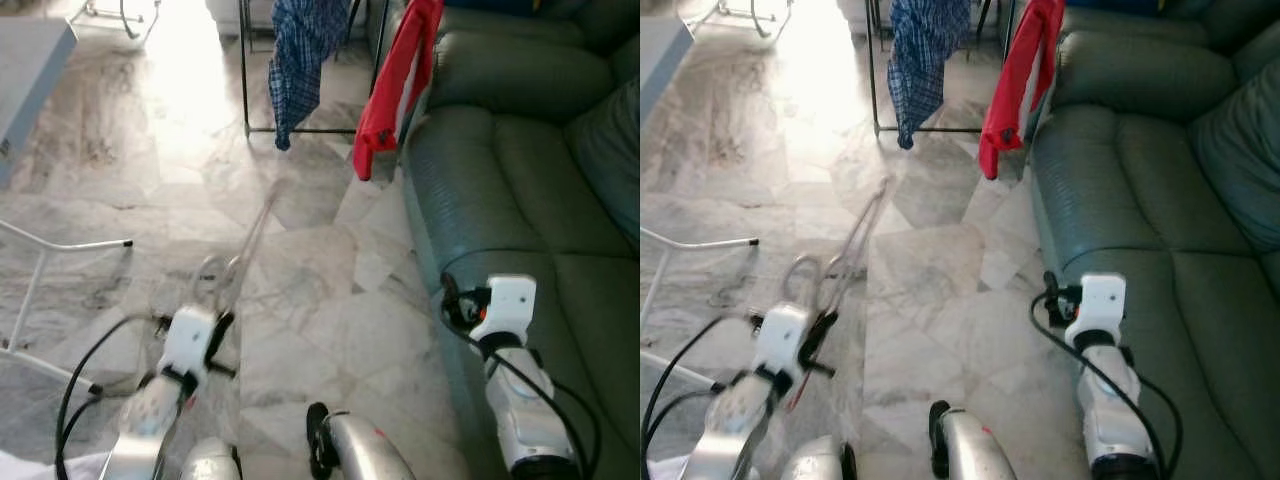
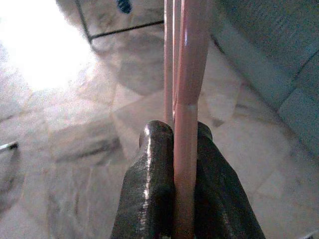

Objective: Hang hanger

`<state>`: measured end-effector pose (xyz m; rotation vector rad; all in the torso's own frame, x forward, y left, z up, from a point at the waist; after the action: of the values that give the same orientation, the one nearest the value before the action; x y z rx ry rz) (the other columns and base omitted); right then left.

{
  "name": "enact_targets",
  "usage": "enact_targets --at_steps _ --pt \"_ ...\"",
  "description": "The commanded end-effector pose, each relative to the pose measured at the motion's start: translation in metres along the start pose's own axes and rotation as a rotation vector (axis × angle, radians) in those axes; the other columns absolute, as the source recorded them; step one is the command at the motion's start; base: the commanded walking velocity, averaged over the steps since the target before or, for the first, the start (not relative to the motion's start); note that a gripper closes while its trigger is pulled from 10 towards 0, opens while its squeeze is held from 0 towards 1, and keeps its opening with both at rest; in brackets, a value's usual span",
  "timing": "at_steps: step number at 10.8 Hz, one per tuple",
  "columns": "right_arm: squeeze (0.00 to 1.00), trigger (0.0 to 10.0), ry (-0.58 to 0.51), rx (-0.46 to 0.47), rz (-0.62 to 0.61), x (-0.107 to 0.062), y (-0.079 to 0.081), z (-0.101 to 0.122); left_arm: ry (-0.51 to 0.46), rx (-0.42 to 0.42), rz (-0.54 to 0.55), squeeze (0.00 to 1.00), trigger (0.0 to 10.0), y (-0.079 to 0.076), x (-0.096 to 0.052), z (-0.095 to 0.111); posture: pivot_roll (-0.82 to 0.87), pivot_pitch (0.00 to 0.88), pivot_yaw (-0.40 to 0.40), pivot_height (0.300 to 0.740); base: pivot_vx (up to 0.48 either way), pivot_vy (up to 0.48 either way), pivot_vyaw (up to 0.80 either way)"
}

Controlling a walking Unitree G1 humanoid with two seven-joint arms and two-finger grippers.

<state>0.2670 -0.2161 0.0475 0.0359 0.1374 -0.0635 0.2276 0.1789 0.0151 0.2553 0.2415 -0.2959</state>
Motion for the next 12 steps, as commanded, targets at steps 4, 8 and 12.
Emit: enact_targets --at_steps 4,8,12 --pt "0.0 10.0 -0.035 -0.008 -0.01 -0.0045 0.0 0.0051 -0.02 -0.012 0.013 0.0 10.0 -0.0053 -0.0018 0.0074 0.01 0.179 -0.068 0.74 -0.065 0.0 0.0" --pt "0.0 10.0 -0.027 -0.007 -0.023 -0.0064 -0.0017 0.005 -0.009 -0.012 -0.002 0.0 10.0 -0.0058 -0.0015 0.0083 0.01 0.187 -0.065 0.74 -0.336 0.0 0.0" --pt "0.0 10.0 -0.019 -0.004 -0.027 -0.0052 -0.0007 0.0042 0.004 -0.008 -0.007 0.0 10.0 -0.0065 -0.0007 0.007 0.01 0.184 -0.066 0.74 -0.378 0.0 0.0"
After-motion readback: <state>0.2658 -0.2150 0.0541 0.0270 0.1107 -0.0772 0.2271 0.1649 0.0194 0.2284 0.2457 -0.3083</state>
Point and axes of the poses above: a point about 5 cm out from each wrist's last joint towards the gripper, its own x axis pointing out of the wrist towards the gripper, its own z axis along the axis of the wrist's last joint, y = z × x, the point moved 1 cm from there along x, pointing out of the wrist towards the gripper, and after that the axes turned 5 degrees about x, right-handed, at the moved point
